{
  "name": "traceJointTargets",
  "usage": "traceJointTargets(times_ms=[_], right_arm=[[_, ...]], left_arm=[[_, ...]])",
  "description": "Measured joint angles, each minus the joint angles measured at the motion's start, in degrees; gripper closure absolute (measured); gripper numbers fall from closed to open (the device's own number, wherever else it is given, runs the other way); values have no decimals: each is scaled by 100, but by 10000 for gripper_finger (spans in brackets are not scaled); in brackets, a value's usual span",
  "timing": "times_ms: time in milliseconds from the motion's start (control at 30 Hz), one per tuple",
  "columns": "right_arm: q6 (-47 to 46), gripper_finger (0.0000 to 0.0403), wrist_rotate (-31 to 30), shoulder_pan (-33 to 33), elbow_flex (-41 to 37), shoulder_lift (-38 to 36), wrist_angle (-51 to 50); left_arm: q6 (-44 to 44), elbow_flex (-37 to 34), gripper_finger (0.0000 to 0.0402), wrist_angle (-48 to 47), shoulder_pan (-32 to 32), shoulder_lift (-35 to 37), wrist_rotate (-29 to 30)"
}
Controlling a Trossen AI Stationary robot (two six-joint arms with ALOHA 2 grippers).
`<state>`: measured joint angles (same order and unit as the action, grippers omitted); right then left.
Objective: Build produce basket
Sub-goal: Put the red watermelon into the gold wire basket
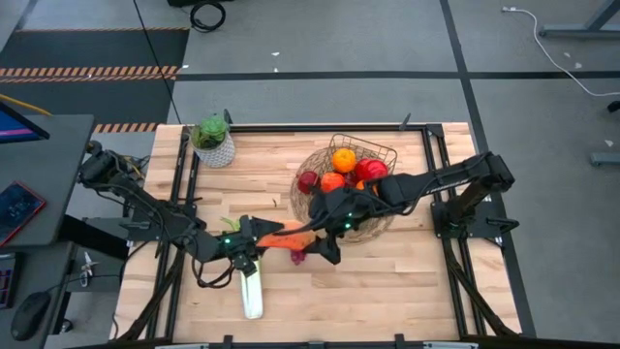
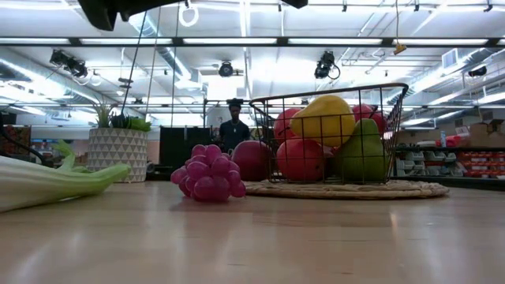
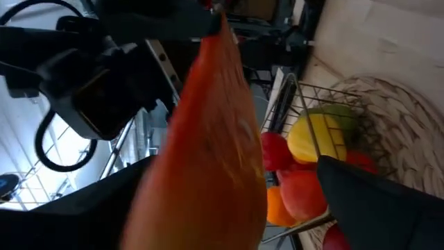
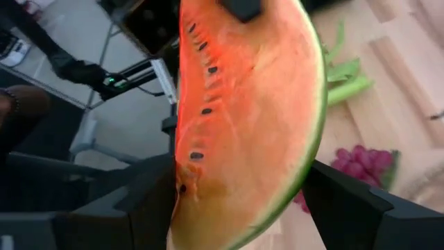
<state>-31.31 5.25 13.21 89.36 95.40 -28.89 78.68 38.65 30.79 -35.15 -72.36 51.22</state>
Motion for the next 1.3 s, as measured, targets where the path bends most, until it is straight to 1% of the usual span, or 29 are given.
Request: traceJointTargets(times_ms=[67, 367, 733, 900, 1300], right_arm=[[0, 111, 56, 43, 0, 17, 118], [-2, 111, -135, 142, 2, 59, 162], [-89, 111, -69, 145, 0, 305, 80], [-133, 111, -69, 145, 0, 299, 77], [-175, 111, -67, 145, 0, 297, 145]], left_arm=[[-21, -2, 10, -20, 28, 0, -4], [-439, -2, 10, -6, 32, -2, -2], [-488, -7, 13, -55, -34, -2, 2], [-632, -7, 36, -66, -34, -2, -2], [-623, -7, 116, -127, -36, -2, -2]])
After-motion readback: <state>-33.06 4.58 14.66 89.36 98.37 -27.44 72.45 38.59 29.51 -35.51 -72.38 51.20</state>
